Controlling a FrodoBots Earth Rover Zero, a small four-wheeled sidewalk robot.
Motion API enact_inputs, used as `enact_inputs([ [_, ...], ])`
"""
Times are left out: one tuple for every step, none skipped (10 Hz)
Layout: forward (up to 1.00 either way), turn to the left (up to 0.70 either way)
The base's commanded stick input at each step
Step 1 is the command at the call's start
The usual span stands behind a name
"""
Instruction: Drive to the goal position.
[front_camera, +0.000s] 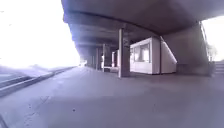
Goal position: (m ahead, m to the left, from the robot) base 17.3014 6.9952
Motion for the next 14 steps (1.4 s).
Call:
enact_inputs([
  [0.94,0.23],
  [0.94,0.38],
  [0.95,0.39],
  [0.95,0.39],
  [0.95,0.39],
  [0.95,0.39],
  [0.95,0.39],
  [0.95,0.26],
  [0.95,0.10],
  [0.95,0.01],
  [0.95,0.01],
  [0.95,0.01],
  [0.95,0.01],
  [0.95,0.01],
])
